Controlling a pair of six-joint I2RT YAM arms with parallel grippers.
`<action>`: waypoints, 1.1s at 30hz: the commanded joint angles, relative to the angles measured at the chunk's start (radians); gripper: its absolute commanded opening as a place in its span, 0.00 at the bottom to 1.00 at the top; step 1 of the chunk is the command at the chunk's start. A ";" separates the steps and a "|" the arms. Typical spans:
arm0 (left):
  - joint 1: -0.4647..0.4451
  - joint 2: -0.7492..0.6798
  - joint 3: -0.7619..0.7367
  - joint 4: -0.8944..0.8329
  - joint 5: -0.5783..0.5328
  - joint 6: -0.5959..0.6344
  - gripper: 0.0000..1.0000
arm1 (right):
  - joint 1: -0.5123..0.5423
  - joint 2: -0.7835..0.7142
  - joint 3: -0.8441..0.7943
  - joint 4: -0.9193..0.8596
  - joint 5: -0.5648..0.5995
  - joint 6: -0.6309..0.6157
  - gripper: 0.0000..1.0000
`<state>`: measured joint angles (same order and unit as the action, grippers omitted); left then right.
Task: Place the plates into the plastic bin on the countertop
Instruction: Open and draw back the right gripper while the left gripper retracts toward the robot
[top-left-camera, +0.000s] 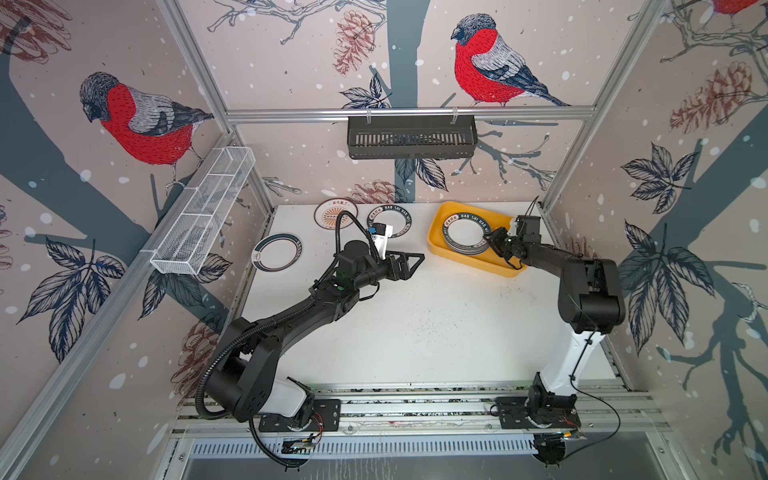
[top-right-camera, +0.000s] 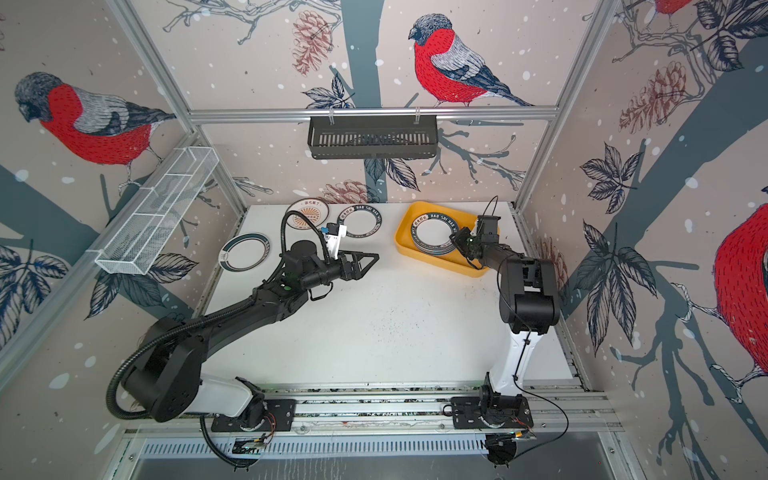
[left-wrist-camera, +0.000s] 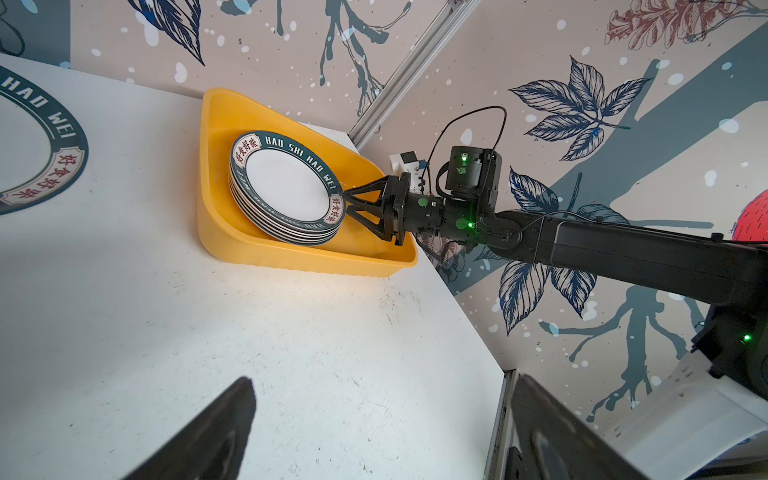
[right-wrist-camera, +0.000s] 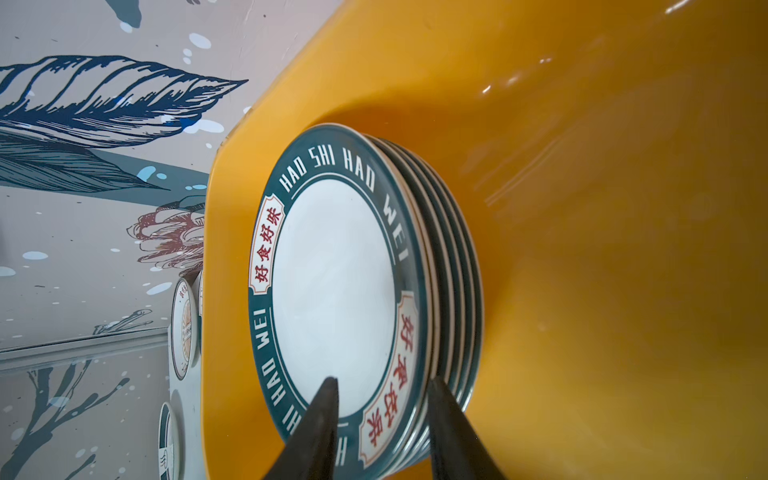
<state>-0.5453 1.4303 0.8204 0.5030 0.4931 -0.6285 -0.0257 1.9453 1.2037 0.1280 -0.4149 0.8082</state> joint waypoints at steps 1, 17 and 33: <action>0.000 -0.006 -0.004 0.020 -0.007 0.010 0.96 | 0.001 -0.019 -0.003 -0.008 0.020 -0.022 0.41; 0.022 -0.120 -0.077 -0.090 -0.191 -0.001 0.96 | 0.001 -0.114 -0.062 -0.018 0.044 -0.043 0.70; 0.269 -0.392 -0.365 -0.257 -0.442 -0.209 0.96 | 0.004 -0.351 -0.217 0.041 0.029 -0.092 0.98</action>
<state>-0.3004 1.0733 0.4774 0.2806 0.1257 -0.7986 -0.0242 1.6199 0.9997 0.1303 -0.3756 0.7425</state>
